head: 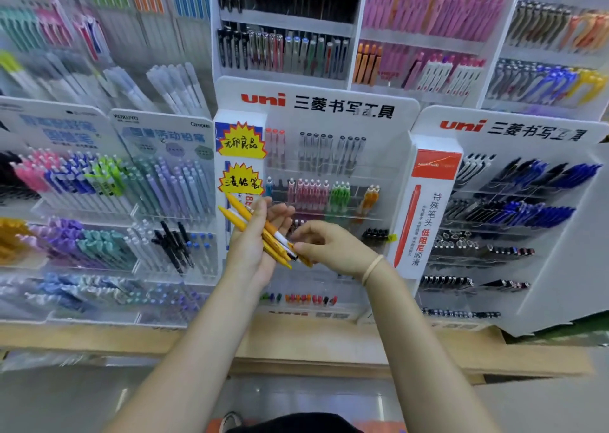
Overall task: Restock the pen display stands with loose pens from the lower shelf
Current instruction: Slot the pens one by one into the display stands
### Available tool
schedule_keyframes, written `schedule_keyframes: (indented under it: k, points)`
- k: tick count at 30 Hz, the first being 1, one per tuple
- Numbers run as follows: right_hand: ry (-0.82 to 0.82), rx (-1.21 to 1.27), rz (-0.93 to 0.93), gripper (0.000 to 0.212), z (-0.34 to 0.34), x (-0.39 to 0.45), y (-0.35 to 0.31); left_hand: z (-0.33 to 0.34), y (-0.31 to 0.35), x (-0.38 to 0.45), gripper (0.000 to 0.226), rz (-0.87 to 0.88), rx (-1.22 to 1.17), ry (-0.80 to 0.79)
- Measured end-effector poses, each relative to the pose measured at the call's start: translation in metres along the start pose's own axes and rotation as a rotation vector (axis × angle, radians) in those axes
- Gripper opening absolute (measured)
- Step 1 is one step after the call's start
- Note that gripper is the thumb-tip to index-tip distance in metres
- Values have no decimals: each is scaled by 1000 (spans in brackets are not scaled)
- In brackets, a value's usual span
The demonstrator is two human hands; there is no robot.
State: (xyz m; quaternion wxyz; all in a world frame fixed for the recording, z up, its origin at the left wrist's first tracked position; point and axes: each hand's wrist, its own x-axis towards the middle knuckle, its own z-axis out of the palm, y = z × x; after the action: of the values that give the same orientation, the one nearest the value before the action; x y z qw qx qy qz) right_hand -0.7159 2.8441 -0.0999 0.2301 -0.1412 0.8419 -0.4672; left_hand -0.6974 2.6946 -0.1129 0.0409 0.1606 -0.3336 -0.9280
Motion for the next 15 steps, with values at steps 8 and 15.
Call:
schedule_keyframes:
  k: [8,15]
  points:
    - [238,220,-27,13,17,-4,10,-27,-4,-5,21,-70,238,11]
    - [495,424,5,13,3,-24,19,-37,-7,-20,17,-70,658,68]
